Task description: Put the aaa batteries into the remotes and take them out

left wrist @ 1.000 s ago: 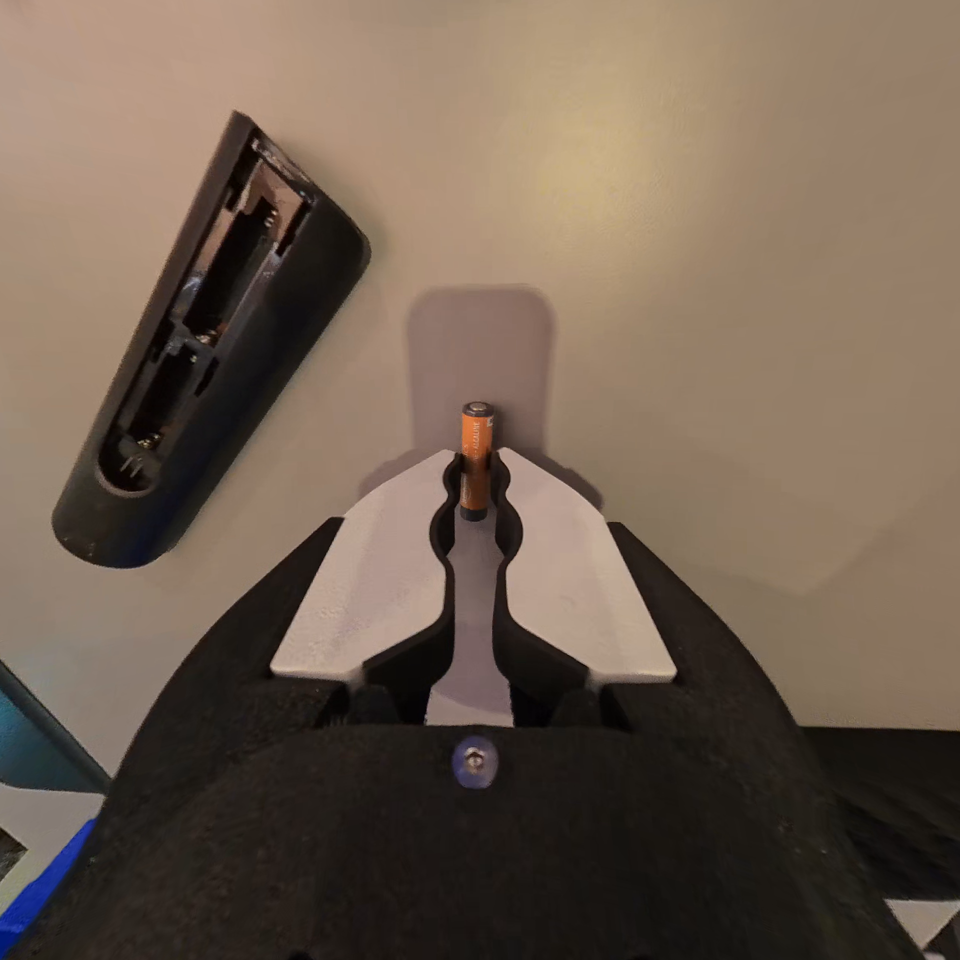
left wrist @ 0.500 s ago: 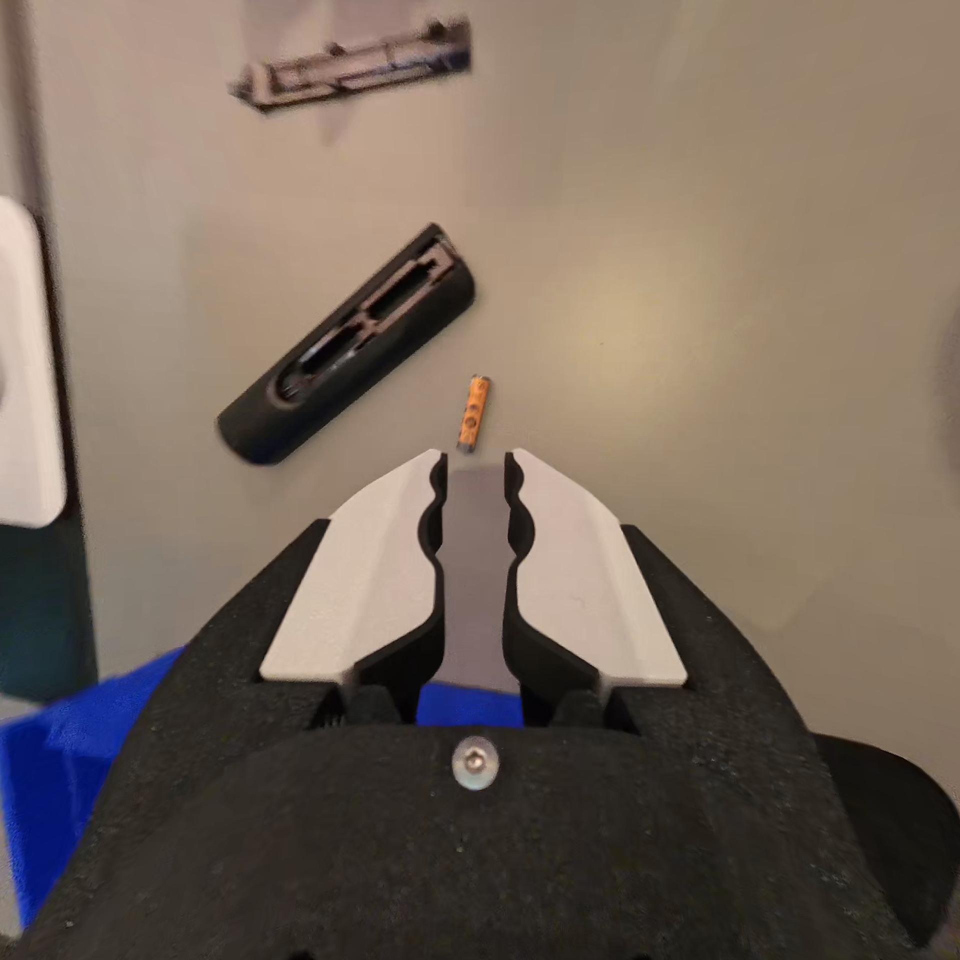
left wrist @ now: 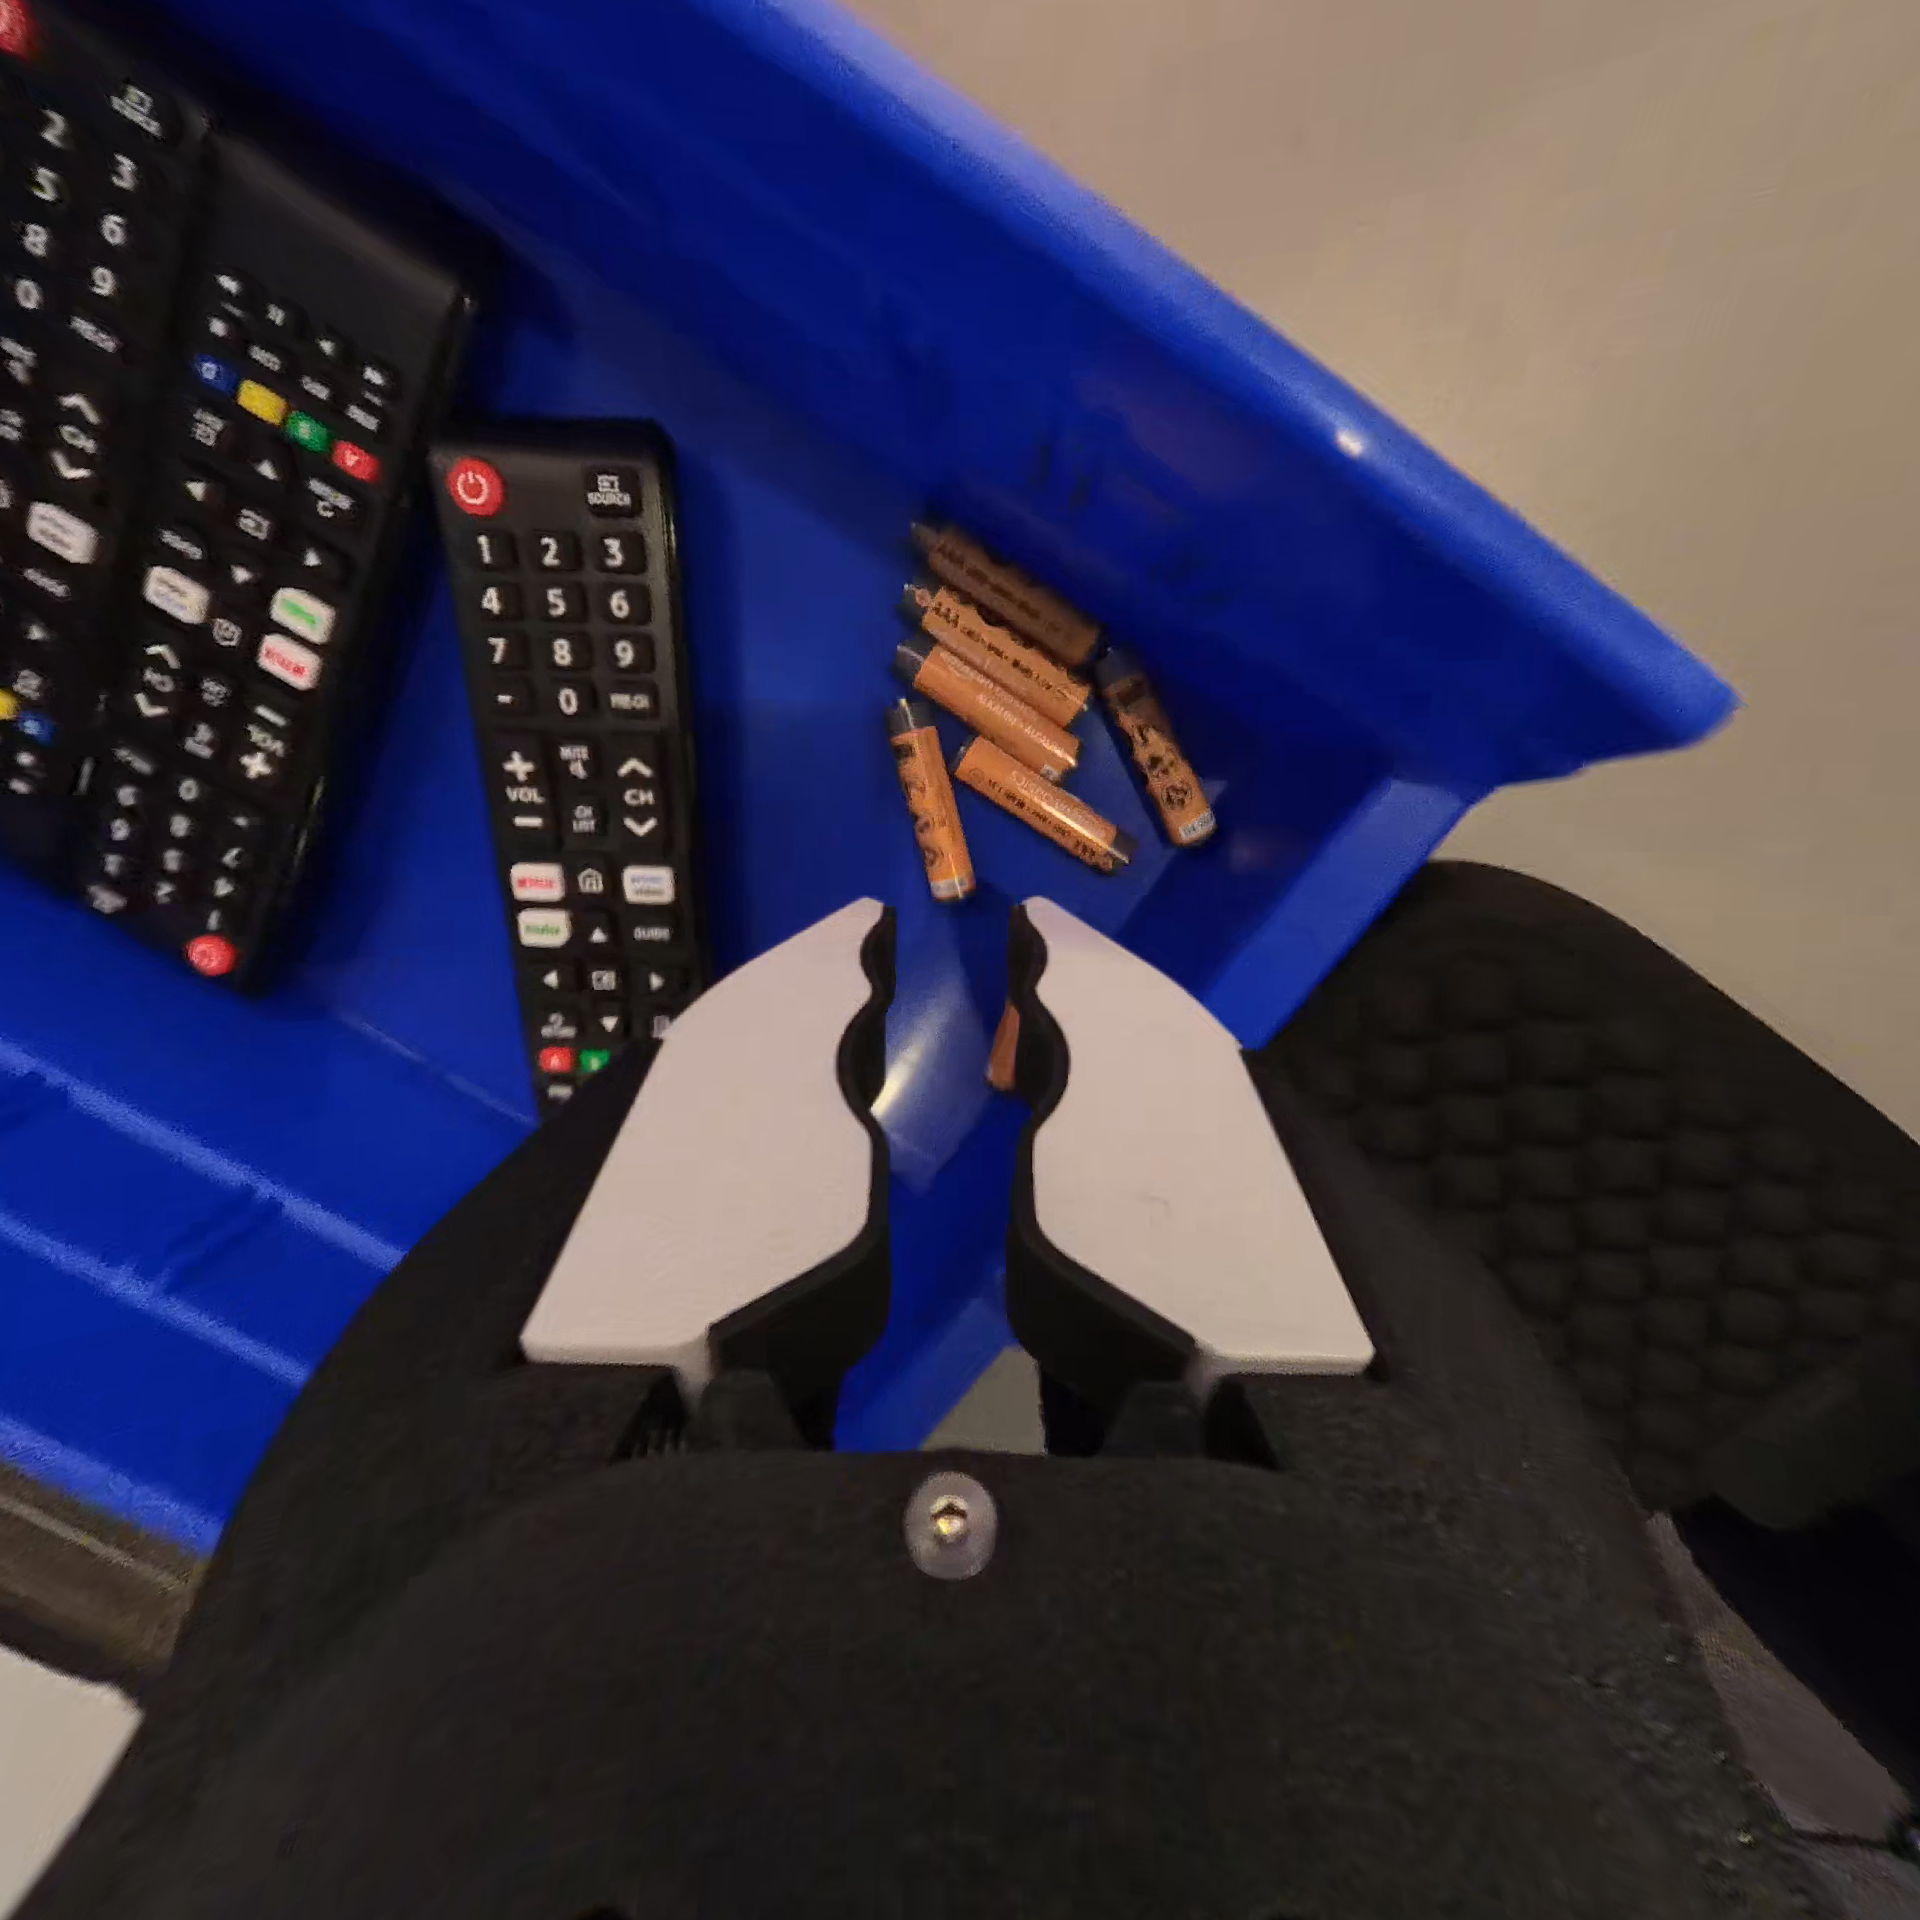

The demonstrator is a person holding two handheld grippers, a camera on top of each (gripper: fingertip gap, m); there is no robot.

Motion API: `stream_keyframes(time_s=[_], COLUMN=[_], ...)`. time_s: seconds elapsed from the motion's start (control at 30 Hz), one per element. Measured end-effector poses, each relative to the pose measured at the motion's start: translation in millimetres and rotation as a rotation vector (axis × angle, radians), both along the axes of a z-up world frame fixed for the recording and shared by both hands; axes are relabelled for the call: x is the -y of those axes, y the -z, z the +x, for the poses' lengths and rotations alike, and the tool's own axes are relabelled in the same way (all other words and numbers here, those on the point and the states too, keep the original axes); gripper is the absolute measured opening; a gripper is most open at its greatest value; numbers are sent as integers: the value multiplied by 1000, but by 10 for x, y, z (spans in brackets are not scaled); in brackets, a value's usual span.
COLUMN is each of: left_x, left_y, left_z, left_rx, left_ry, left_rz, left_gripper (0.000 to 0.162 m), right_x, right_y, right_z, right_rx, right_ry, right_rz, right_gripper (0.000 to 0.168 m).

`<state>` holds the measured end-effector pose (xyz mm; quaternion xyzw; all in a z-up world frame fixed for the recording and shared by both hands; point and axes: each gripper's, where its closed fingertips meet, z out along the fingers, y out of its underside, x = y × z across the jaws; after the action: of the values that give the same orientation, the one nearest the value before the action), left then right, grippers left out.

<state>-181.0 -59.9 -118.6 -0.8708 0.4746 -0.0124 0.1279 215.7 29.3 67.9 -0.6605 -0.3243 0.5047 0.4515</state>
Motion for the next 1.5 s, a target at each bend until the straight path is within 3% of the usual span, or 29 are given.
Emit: stream_keyframes(time_s=[0.13,0.37,0.43,0.57,0.67,0.77,0.87,0.93,1.0,1.07,1.2,1.27,1.5], left_x=[-135,-112,-134,-227,-326,-373,-255,-50,240,499,538,504,329], left_y=[143,410,403,375,158,-329,-887,-1055,-974,-659,159,389,444], left_z=[34,-39,-38,-243,-353,-250,290,791,1347,1806,2112,2157,2272], left_rx=[31,-67,-87,-201,-176,-53,145,233,306,314,144,99,81], left_ry=[-42,-87,-79,-107,-161,-199,-132,-45,24,107,147,146,186], left_rz=[-20,-158,-130,-36,56,162,239,211,77,-79,-197,-219,-117], left_gripper=[21,27,11,11,11,11,10,10,10,10,10,10,10], right_x=[-14,-43,-47,-61,-70,-74,-69,-52,-37,-17,33,59,76], right_y=[35,81,82,87,77,58,44,47,81,112,163,212,371], right_z=[15,29,34,61,90,115,114,85,43,-10,-122,-183,-345], right_rx=[9,19,19,16,8,3,5,9,30,45,62,83,137], right_ry=[12,15,16,22,29,37,38,30,23,10,-24,-43,-91], right_rz=[-8,-21,-20,-22,-23,-20,-13,-14,-16,-17,-26,-32,-56], right_gripper=[41,40,40,40,40,40,40,40,40,40,40,40,41])
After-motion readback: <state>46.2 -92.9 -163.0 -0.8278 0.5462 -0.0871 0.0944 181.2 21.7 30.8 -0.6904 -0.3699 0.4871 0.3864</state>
